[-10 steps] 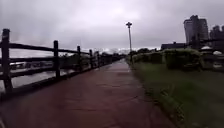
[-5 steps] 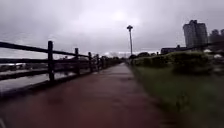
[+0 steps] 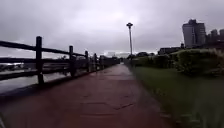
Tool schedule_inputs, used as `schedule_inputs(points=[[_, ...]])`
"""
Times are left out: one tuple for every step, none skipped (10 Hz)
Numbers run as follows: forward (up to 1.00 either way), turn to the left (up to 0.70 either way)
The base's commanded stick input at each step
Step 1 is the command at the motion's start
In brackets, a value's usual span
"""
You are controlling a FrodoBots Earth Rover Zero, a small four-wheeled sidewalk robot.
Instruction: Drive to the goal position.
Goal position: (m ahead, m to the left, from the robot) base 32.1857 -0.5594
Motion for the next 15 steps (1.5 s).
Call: schedule_inputs(points=[[1.00,0.00],[1.00,0.00],[1.00,0.00],[1.00,0.00],[1.00,0.00],[1.00,0.00],[1.00,0.00],[1.00,0.00],[1.00,0.15],[1.00,0.35],[1.00,0.40],[1.00,0.35],[1.00,0.23],[1.00,0.12],[1.00,0.01]])
